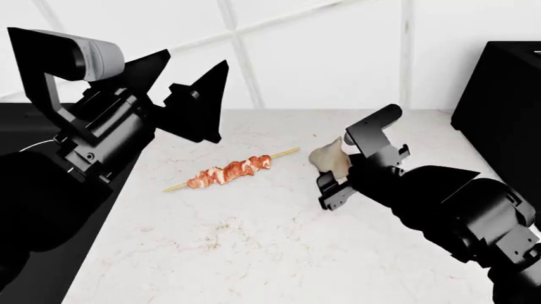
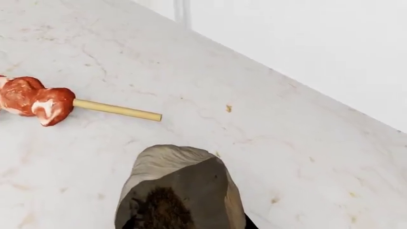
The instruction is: Place both pans onto different burners. Then place the garlic and the skewer on different pans.
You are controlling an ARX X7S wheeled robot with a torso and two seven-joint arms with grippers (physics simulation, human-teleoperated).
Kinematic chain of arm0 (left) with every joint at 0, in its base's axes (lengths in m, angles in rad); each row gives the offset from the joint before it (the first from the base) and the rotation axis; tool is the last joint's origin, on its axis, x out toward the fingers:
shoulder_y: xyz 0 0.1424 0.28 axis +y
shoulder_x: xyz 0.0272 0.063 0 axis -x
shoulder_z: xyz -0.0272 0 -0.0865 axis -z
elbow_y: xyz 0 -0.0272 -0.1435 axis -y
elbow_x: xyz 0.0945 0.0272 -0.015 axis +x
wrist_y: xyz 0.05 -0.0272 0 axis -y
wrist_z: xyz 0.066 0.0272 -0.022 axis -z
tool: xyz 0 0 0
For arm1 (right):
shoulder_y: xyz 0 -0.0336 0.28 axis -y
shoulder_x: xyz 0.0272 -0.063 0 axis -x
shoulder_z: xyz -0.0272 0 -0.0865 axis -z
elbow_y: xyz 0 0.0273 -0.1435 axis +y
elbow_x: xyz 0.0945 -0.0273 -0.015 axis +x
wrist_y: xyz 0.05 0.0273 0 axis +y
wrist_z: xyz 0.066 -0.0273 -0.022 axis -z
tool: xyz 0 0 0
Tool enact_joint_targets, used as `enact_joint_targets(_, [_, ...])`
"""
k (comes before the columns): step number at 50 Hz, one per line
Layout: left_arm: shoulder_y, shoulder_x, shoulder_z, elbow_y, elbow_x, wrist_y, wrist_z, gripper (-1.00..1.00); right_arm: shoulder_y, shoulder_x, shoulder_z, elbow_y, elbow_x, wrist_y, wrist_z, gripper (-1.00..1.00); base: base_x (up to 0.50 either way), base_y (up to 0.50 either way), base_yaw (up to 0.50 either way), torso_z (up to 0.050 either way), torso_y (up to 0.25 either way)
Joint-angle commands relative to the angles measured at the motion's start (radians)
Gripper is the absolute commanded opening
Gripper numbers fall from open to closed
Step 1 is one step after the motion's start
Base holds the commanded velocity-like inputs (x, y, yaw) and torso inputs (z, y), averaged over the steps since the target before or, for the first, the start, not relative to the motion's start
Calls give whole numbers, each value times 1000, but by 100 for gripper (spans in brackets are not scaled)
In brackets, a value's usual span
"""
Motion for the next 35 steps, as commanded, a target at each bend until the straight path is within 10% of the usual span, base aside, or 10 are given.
enact_joint_targets(1, [4, -5, -2, 10, -7, 1, -3, 100, 10, 37, 19, -113, 15, 24, 44, -100, 0, 0, 0, 0, 0])
enact_joint_targets(31, [-170, 34, 120, -148, -28, -148, 103, 100, 12, 173, 133, -578, 189, 136, 256, -100, 0, 0, 0, 0, 0])
enact_joint_targets(33, [-210, 34, 142, -191, -28, -178, 152, 100, 13, 185, 148, -611, 207, 139, 274, -100, 0, 0, 0, 0, 0])
enact_joint_targets(35, [-397, 41, 318, -395, 134, -277, 452, 100, 0, 204, 171, -660, 228, 123, 289, -100, 0, 0, 0, 0, 0])
